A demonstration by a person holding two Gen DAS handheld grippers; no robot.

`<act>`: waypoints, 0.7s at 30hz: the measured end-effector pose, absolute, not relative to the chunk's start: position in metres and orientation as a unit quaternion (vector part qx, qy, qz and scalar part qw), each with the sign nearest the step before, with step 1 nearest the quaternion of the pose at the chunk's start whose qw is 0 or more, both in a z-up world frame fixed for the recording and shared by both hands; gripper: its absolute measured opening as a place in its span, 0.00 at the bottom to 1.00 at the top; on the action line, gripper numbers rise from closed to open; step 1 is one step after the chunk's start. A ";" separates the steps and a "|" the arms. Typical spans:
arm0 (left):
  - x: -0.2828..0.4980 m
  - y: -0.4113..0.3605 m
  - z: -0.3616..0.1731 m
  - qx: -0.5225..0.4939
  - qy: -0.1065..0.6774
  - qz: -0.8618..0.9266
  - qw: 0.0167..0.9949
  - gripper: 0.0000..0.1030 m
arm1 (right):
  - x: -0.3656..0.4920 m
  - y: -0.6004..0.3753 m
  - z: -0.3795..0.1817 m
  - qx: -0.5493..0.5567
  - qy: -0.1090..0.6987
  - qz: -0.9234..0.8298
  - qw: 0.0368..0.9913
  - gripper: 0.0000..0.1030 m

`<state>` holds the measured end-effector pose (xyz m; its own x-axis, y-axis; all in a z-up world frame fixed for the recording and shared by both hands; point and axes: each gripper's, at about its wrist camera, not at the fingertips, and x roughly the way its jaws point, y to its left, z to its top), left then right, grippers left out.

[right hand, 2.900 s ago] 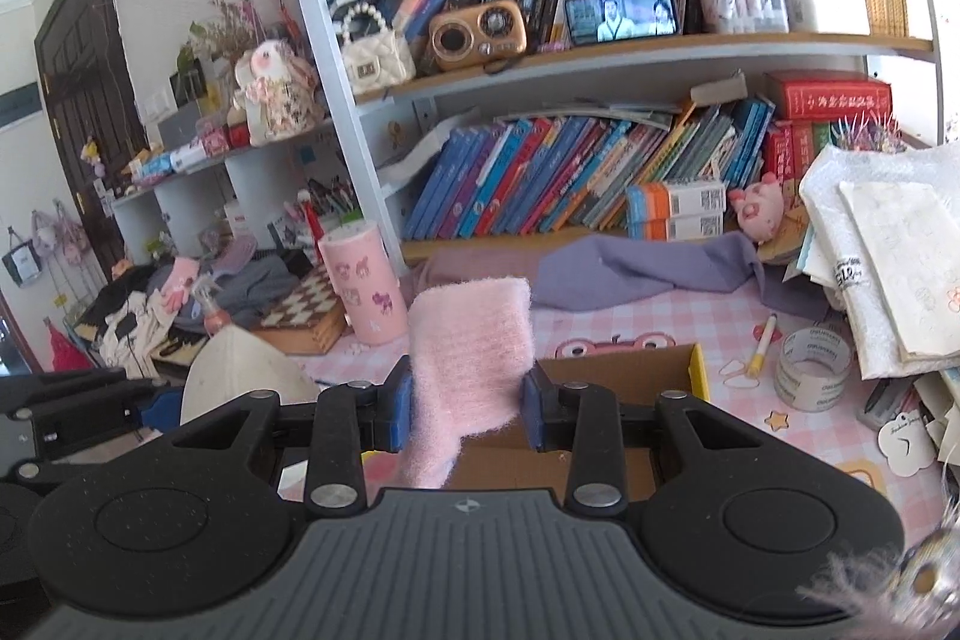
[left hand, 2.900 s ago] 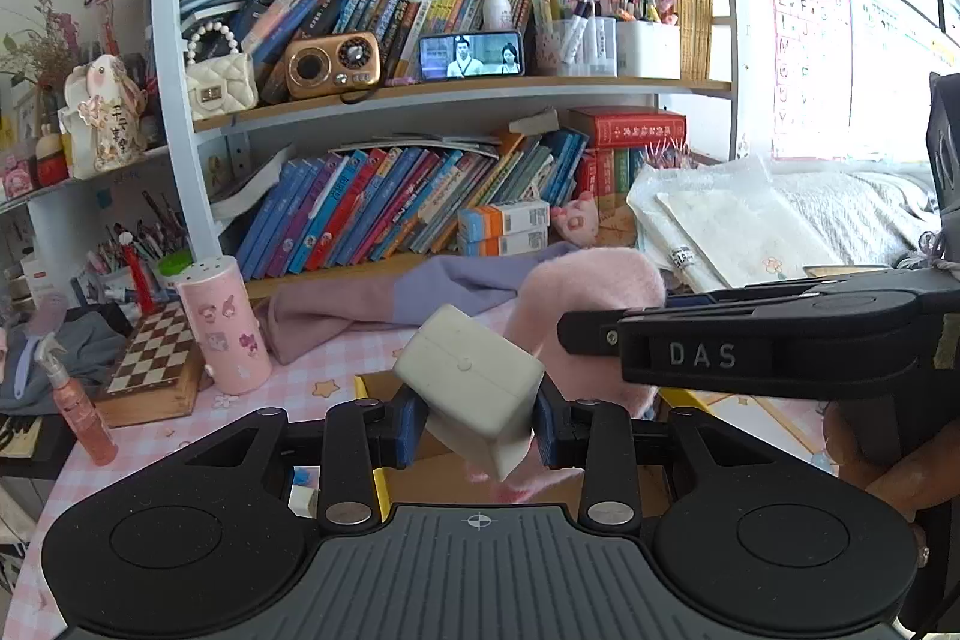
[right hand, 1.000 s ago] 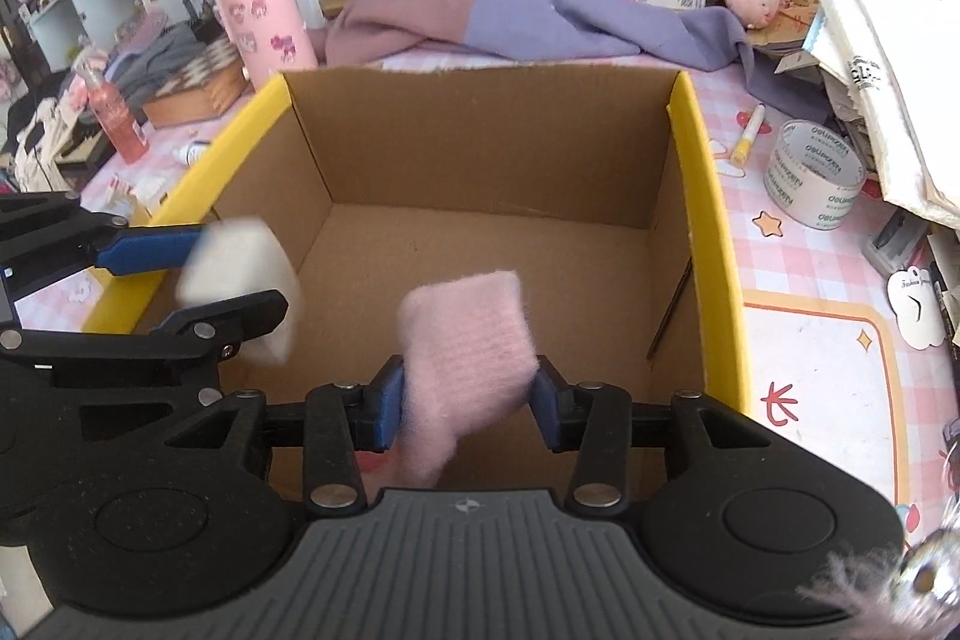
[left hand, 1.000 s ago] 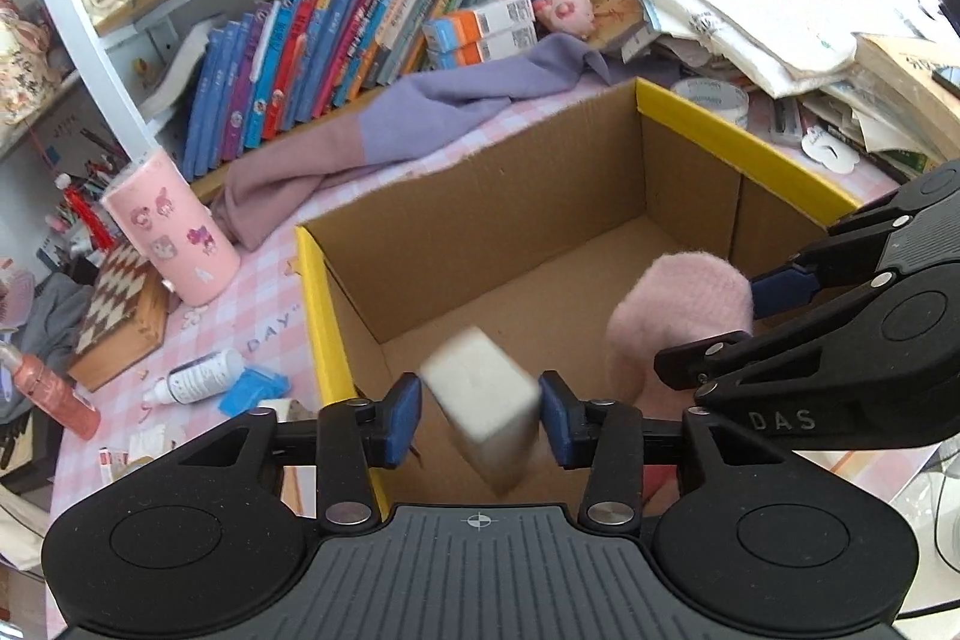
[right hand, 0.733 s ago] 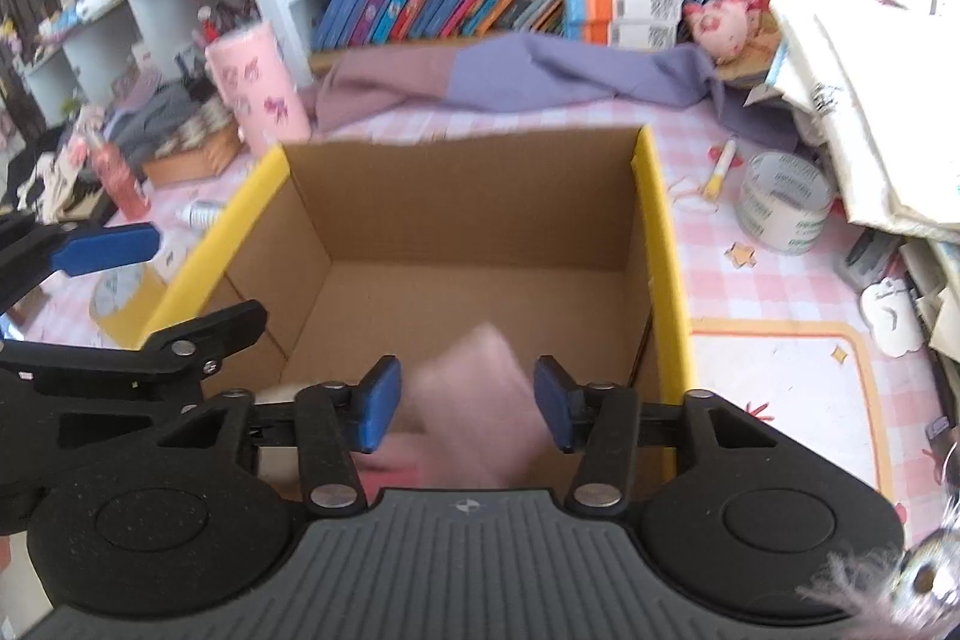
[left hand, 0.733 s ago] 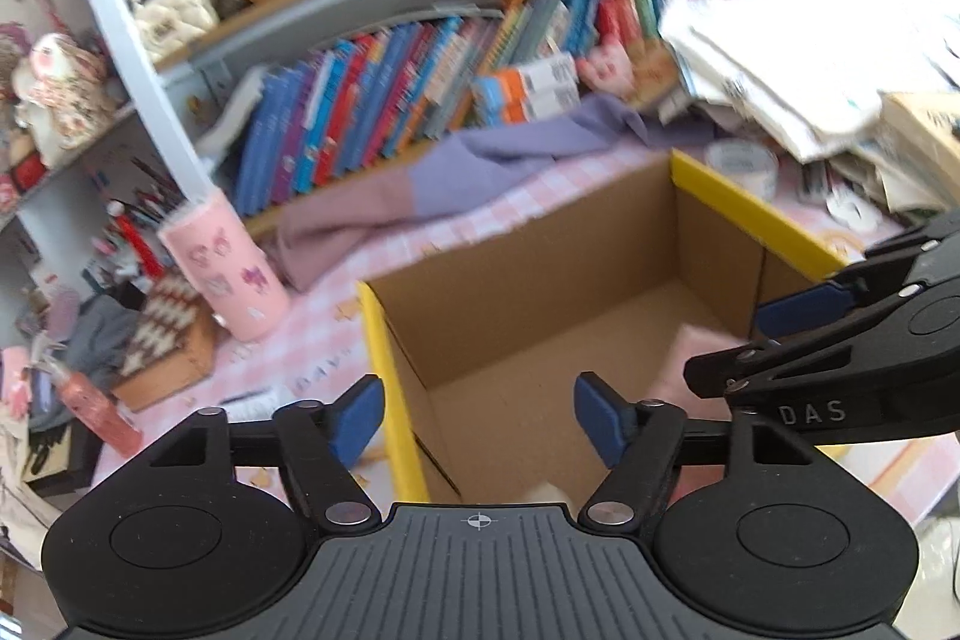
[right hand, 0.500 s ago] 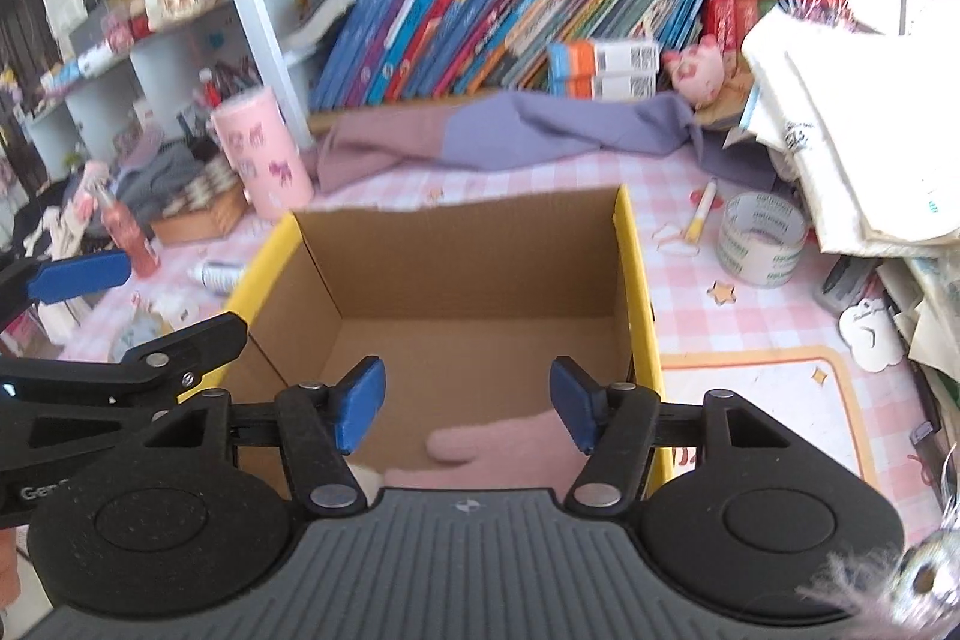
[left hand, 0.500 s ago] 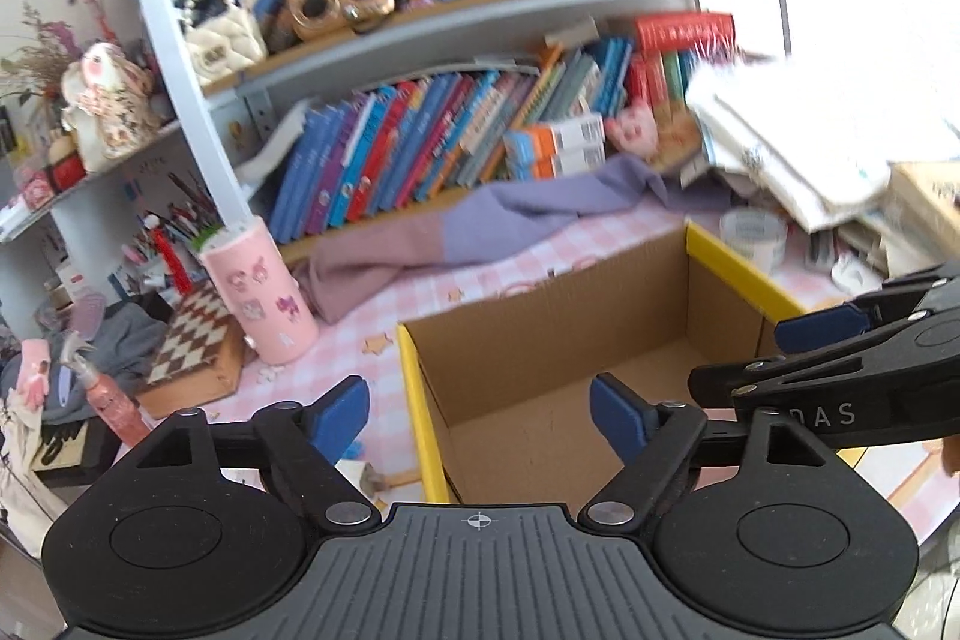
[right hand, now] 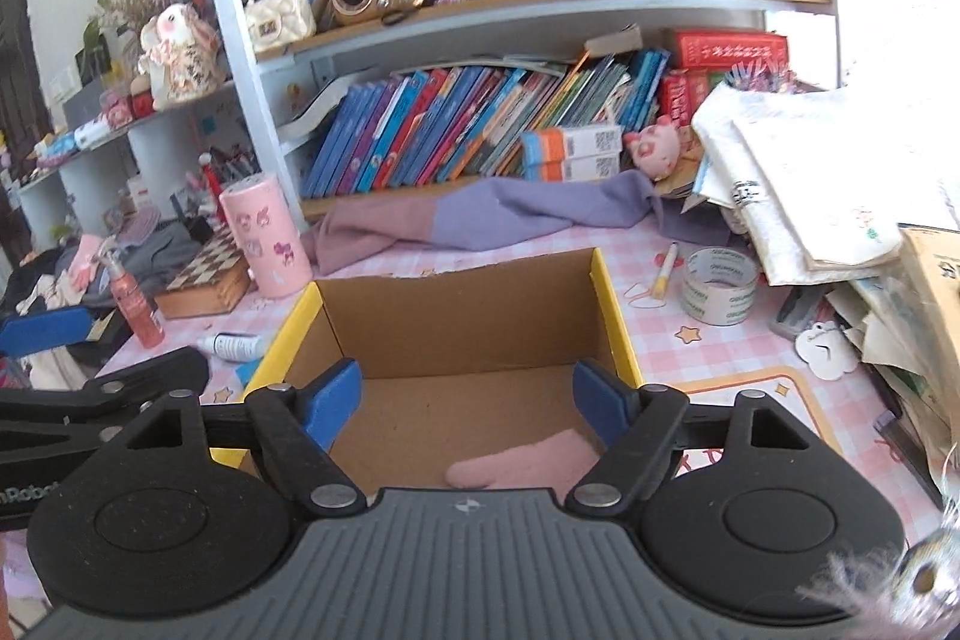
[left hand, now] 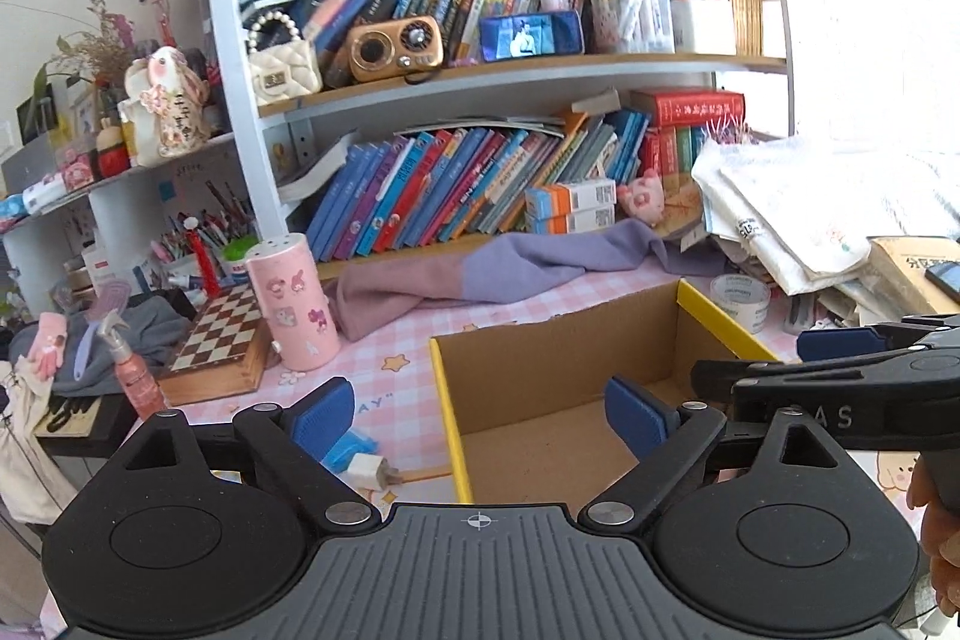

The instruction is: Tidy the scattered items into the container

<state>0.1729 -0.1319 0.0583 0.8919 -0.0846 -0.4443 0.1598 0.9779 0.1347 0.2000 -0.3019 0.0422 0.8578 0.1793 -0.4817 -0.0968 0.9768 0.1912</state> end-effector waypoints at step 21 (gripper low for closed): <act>0.118 -0.028 0.038 0.078 0.248 -0.102 0.960 0.92 | 0.117 -0.205 0.035 0.065 0.247 -0.035 0.966 0.81</act>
